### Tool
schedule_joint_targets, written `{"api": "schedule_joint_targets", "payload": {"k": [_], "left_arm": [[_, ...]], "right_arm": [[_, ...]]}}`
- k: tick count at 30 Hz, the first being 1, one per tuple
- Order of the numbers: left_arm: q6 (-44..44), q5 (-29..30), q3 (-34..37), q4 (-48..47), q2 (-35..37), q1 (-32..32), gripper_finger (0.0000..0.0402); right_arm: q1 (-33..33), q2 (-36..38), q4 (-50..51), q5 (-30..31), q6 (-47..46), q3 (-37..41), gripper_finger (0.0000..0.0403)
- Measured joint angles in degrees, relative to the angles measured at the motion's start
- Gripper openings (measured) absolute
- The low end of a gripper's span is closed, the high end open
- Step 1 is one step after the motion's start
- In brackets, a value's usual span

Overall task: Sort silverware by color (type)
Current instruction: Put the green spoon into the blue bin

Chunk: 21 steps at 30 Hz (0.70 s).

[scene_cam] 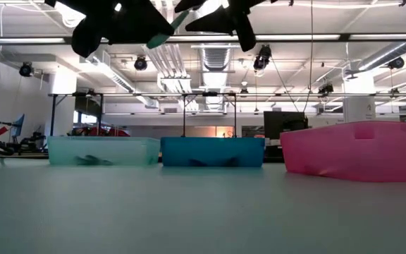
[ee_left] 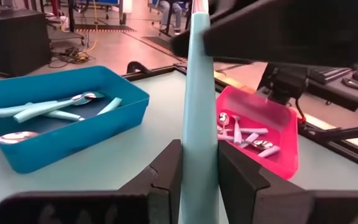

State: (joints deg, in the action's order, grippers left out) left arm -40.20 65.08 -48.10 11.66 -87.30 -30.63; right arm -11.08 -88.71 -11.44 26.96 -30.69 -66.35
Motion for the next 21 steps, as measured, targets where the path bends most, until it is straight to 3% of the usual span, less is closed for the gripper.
{"api": "schedule_joint_targets", "payload": {"k": [10, 16, 19, 21], "left_arm": [[5.1, 0.1, 0.0, 4.9, -0.1, 0.5, 0.0062], [5.4, -1.1, 0.0, 4.8, -0.1, 0.9, 0.0063], [5.4, -0.9, 0.0, 4.9, -0.1, 1.1, 0.0102], [5.3, -1.3, -0.3, 5.8, 0.0, 0.9, 0.0142]], "right_arm": [[2.2, 0.0, -0.4, -0.5, 0.4, 0.0, 0.0147], [2.2, 0.0, -0.5, -0.5, 3.2, 0.0, 0.0073], [2.2, 0.1, -0.5, -0.8, 6.7, -0.2, 0.0025], [2.8, 0.1, 0.7, 0.4, 9.8, 0.2, 0.0021]]}}
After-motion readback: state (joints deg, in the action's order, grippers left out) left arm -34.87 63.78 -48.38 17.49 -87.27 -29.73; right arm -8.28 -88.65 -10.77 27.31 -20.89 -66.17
